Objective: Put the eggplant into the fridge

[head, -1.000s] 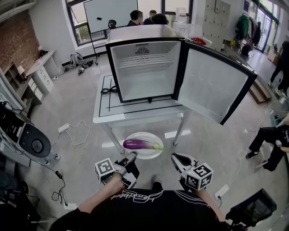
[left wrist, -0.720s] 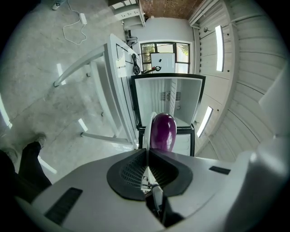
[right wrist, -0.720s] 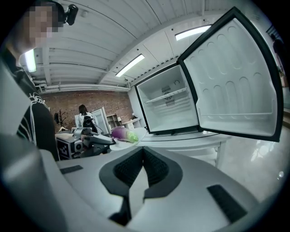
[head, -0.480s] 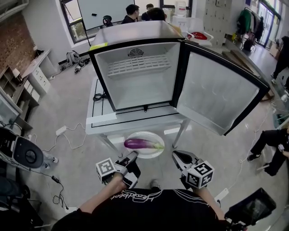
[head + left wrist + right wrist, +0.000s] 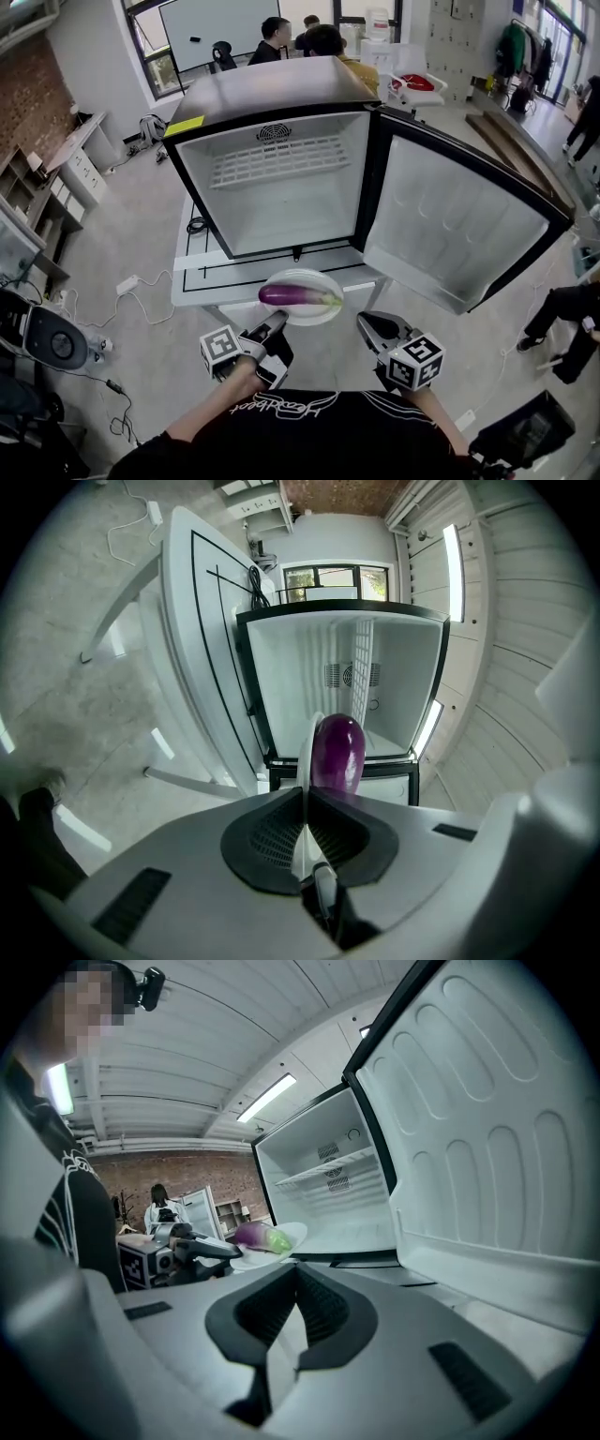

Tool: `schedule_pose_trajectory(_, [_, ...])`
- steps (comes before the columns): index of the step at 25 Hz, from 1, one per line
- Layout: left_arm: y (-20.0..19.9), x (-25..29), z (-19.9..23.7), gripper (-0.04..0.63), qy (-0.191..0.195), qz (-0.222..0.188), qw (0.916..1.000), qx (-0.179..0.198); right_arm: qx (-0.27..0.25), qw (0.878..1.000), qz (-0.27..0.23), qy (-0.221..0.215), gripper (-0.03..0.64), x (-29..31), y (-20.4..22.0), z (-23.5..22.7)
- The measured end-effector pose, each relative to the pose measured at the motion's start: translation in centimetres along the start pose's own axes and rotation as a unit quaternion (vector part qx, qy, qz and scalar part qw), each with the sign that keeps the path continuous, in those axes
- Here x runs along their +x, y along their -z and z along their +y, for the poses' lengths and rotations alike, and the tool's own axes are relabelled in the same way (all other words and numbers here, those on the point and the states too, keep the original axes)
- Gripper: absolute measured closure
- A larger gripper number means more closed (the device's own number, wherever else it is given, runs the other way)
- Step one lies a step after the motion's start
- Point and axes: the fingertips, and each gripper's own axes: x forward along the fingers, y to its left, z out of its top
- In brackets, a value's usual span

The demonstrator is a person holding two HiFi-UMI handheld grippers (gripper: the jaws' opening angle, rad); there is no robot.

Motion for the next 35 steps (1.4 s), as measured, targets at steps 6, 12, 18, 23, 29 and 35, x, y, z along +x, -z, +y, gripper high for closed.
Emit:
schedule_pose_trajectory(6, [-1.0,1.2,-0.7,0.571,0.003,-0.008,1.0,0.002,-0.01,1.0,-0.006,-0.008,0.609,1.1,-1.4,-0.9])
schedule_pose_trajectory(12, [-1.5,1.4,-1.1,0.571,0.009,-0.012,0.9998,0.01,-0.01,1.0,-0.008,-0.008,0.609,1.3,-1.5,-1.2])
schedule_pose_trajectory(18, [-2.4,1.7,-1.0,0.571,0.002,-0.013,0.9999,0.011,-0.011,1.0,-0.008,-0.007,0.609,2.1,-2.1,-1.5])
schedule_pose_trajectory(23, [-3.8,2.5,-0.6,0.571,-0.013,-0.015,0.9997,0.014,-0.007,1.0,-0.007,-0.006,0.609,3.2,-2.6,-2.3])
schedule_pose_trajectory(29, [-5.8,4.4,-0.4,0.571,-0.025,-0.015,0.9992,0.028,0.001,1.0,0.0,-0.009,0.609,5.5,-2.7,-3.3])
schedule_pose_trajectory(35, [-8.0,6.5,0.3,0.571,-0.039,-0.015,0.9989,0.023,0.009,1.0,0.013,-0.018,0.609,8.3,-2.6,-4.0])
